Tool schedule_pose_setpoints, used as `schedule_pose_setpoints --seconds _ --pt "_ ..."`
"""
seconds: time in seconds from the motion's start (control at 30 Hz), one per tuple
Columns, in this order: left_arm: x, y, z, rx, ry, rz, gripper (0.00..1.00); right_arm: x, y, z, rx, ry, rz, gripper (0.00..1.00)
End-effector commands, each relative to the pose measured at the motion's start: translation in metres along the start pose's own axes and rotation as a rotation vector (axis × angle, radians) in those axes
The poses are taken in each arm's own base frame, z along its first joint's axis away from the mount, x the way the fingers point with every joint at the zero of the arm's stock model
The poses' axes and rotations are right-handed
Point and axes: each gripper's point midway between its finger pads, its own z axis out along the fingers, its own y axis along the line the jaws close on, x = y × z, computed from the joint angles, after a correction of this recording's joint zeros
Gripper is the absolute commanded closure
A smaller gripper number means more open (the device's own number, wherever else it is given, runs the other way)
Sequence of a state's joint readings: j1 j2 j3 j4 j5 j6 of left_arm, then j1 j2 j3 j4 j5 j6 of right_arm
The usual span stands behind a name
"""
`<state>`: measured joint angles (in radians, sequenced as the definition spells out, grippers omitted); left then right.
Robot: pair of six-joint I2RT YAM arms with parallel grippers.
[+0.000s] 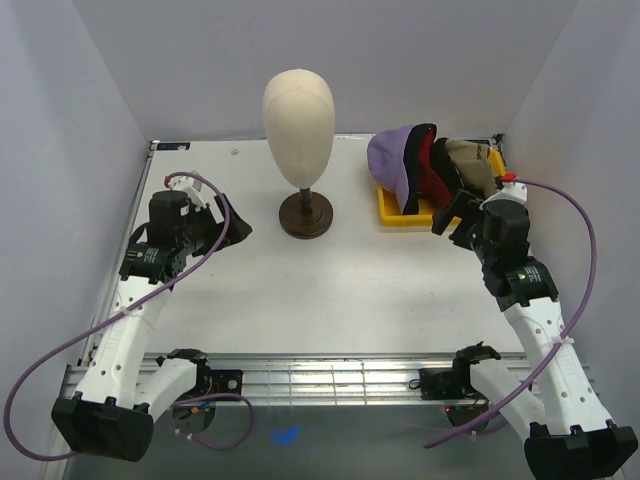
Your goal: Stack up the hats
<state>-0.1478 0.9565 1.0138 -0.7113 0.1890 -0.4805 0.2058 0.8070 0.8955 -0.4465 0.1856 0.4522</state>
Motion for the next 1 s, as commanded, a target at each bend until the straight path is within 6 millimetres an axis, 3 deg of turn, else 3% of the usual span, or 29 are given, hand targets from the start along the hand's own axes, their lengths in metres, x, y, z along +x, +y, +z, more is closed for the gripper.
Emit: schedule_pose_setpoints --seconds 0.0,0.13,0.23,0.3,0.37,0.4,0.43,0.47,0.5,0.53,0.57,0.63,0.8,0.97 --pt "-0.003 -0.004 -0.002 0.022 0.000 0.026 0.02 -0.016 0.002 -0.003 0.007 -0.044 -0.014 0.11" --pt "-0.005 -0.006 0.000 0.027 0.009 0.038 0.02 -0.017 0.002 0.003 0.022 -0.016 -0.043 0.11" --pt "-0.003 -0.008 0.002 0.040 0.024 0.036 0.02 -0.029 0.013 0.015 0.006 0.005 -0.075 0.11" --pt "-0.003 -0.009 0.004 0.042 0.028 0.025 0.02 -0.055 0.020 0.018 0.015 -0.027 -0.094 0.11" --pt "-0.006 -0.014 0.005 0.060 0.023 0.020 0.02 -0.067 0.009 0.040 0.079 0.001 -0.112 0.10" --pt "-0.006 -0.015 0.006 0.065 0.026 0.017 0.02 -0.094 0.012 0.038 0.075 -0.027 -0.096 0.09" --pt "-0.007 -0.015 0.007 0.066 0.028 0.013 0.02 -0.093 0.013 0.056 0.039 0.030 -0.080 0.05" --pt "-0.008 -0.018 0.008 0.078 0.028 0.012 0.02 -0.109 -0.007 0.062 0.070 0.020 -0.024 0.02" --pt "-0.009 -0.019 0.008 0.082 0.025 0.006 0.02 -0.132 -0.013 0.062 0.070 -0.014 0.007 0.00" --pt "-0.010 -0.020 0.009 0.085 0.025 0.006 0.02 -0.132 -0.021 0.077 0.068 0.015 0.028 0.05" --pt "-0.012 -0.020 0.010 0.088 0.020 0.003 0.02 -0.142 -0.037 0.081 0.107 0.000 0.052 0.07" --pt "-0.013 -0.021 0.011 0.088 0.015 -0.006 0.02 -0.155 -0.052 0.095 0.153 0.007 0.062 0.11" --pt "-0.008 -0.025 0.015 0.122 0.028 -0.027 0.03 -0.146 -0.096 0.124 0.231 0.066 0.111 0.19" --pt "-0.003 -0.020 0.019 0.112 0.033 -0.023 0.03 -0.133 -0.123 0.133 0.253 0.100 0.119 0.29"
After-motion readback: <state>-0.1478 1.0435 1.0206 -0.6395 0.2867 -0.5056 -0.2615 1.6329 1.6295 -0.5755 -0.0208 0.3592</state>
